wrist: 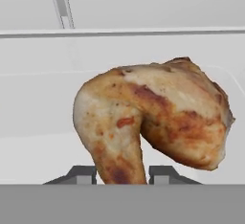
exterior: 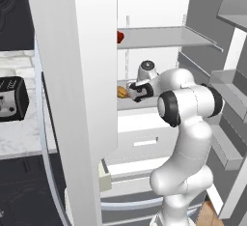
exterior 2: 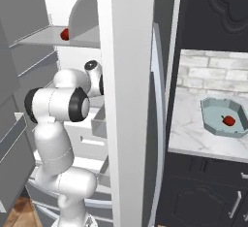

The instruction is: Place one bell pepper and one chicken drumstick in each tupperware on the nearby counter, to pack two identical lunches.

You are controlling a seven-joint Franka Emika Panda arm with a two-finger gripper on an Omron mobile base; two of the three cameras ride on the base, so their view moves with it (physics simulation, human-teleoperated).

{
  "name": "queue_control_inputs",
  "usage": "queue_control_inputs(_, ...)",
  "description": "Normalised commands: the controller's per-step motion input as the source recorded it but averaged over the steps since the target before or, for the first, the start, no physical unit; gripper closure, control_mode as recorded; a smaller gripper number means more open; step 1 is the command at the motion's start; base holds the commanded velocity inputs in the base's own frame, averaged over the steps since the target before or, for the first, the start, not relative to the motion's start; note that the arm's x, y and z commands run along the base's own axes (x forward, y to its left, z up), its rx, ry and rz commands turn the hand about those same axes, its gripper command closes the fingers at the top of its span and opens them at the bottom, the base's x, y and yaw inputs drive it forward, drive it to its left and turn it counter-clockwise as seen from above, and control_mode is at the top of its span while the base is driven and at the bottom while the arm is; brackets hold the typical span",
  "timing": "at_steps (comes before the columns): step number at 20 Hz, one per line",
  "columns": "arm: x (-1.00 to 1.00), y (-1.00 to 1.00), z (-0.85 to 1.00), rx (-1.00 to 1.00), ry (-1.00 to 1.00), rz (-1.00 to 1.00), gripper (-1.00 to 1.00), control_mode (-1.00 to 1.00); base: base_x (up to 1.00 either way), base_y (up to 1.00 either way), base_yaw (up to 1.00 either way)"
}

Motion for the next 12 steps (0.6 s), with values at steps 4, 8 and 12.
queue_control_inputs(4, -0.6, 0.03, 0.05, 0.0, -0.05, -0.03, 1.0, -1.0, 0.0, 0.0, 0.0)
queue_control_inputs(8, -1.0, 0.13, 0.8, 0.0, -0.12, -0.16, 1.0, -1.0, 0.0, 0.0, 0.0)
queue_control_inputs(12, -1.0, 0.21, 0.86, 0.0, -0.12, -0.17, 1.0, -1.0, 0.0, 0.0, 0.0)
